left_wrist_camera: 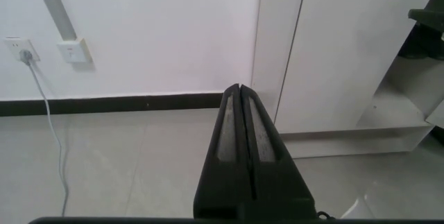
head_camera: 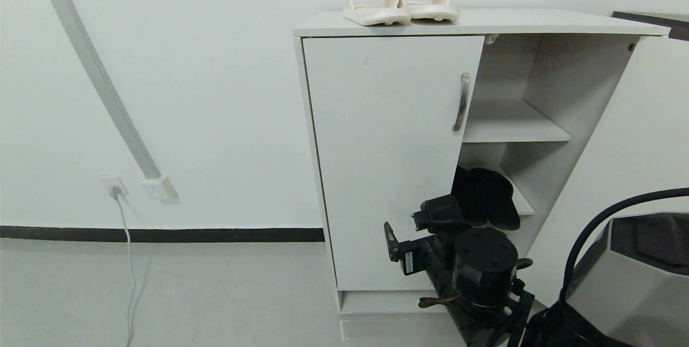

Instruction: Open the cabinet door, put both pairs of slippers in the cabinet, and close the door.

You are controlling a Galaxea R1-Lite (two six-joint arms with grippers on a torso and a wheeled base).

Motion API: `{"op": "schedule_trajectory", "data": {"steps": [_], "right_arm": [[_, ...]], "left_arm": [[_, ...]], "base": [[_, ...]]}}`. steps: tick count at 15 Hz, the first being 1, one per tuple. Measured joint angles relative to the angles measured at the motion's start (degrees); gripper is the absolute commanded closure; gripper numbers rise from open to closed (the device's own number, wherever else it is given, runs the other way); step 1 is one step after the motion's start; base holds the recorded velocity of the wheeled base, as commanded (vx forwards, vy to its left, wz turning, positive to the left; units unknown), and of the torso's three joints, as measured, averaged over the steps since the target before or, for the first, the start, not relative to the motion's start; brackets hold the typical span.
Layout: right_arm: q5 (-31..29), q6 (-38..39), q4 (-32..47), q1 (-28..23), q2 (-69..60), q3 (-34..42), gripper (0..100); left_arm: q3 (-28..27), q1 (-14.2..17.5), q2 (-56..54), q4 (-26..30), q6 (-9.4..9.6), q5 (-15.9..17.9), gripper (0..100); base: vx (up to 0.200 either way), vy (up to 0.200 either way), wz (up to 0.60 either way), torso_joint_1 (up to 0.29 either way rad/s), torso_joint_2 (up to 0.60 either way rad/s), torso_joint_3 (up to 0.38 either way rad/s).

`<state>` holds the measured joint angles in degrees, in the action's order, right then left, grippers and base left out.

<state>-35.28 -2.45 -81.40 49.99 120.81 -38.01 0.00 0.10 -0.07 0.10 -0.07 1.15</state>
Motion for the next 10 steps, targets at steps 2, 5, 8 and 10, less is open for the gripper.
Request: {"op": "schedule_trajectory", "data": {"steps": [2,5,8,10], "right_arm": [[-0.02,0.0,-0.26,0.04,0.02,0.01,0],[-0.07,0.0,-0.26,0.11,0.16,-0.05,0],[-0.07,0.0,-0.09,-0.02,0.17,0.0,0],[-0.05,0.0,-0.06,0.0,0.17,0.0,0]], "left_arm": [[0.0,-0.02,0.0,0.11,0.0,0.0,100],[-0.02,0.0,0.0,-0.05,0.02,0.0,100],[-0.02,0.0,0.0,-0.05,0.05,0.0,100],[0.0,-0.02,0.0,0.0,0.02,-0.02,100]], "base": [[0.0,0.0,0.0,0.005,-0.17,-0.351],[0.0,0.0,0.0,0.033,-0.51,-0.373],[0.0,0.0,0.0,0.082,-0.47,-0.365],[0.0,0.0,0.0,0.117,-0.46,-0.347]]}}
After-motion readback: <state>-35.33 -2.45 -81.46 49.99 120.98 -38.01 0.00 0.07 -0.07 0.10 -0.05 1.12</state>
